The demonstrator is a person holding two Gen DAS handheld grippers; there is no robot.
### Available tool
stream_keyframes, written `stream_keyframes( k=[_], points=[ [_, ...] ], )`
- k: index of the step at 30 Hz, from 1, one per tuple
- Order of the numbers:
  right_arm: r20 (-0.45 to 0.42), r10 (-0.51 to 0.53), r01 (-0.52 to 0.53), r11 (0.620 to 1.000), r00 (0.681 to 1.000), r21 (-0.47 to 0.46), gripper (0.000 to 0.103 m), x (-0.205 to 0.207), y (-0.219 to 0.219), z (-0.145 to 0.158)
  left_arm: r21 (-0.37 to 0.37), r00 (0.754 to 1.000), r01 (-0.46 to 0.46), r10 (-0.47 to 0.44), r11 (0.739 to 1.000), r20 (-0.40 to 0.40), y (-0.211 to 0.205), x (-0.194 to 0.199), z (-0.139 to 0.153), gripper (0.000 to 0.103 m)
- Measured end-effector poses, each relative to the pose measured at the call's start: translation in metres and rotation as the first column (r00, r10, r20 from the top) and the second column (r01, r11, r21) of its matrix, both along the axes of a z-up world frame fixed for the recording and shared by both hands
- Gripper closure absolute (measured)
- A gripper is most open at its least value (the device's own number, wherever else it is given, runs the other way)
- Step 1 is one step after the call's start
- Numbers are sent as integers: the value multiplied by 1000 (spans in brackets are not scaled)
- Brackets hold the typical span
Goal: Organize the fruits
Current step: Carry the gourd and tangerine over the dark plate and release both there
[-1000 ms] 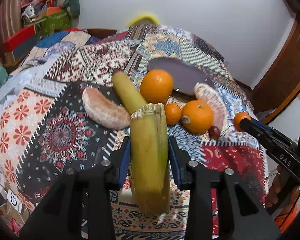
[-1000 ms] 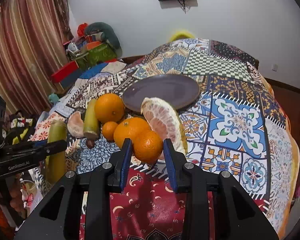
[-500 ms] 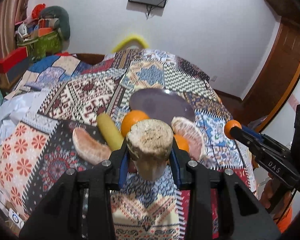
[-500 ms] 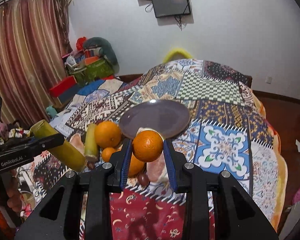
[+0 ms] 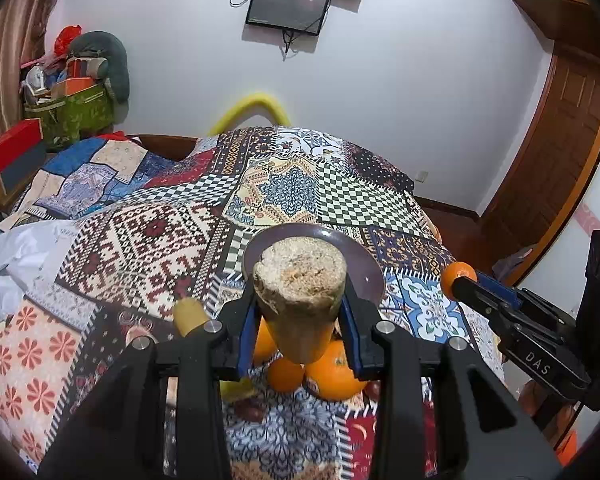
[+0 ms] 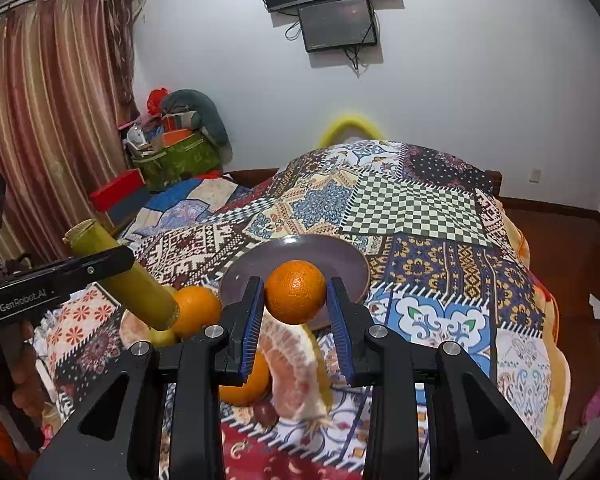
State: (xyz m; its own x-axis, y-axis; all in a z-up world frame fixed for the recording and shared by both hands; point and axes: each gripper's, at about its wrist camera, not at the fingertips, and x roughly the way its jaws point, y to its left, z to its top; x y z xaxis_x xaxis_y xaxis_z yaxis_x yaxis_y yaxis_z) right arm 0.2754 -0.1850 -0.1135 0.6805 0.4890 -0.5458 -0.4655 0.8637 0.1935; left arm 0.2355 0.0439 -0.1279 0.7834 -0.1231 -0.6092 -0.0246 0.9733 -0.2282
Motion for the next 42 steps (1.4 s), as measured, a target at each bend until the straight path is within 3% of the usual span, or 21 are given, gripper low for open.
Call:
stream_keyframes(
  k=[19,35,42],
  points=[
    [-54,29,-31,999,998,-33,73,60,13,-29,43,992,84,-79,996,-97,-21,75,-39,67],
    [-113,56,-64,996,992,-69,73,98,29,-50,-24,975,101,-104,995,-196,-19,132,-70,67],
    [-135,61,-75,992,989,-102,73,117,39,-62,-49,976,89,-96,995,-195,-16,153,-75,67]
  ],
)
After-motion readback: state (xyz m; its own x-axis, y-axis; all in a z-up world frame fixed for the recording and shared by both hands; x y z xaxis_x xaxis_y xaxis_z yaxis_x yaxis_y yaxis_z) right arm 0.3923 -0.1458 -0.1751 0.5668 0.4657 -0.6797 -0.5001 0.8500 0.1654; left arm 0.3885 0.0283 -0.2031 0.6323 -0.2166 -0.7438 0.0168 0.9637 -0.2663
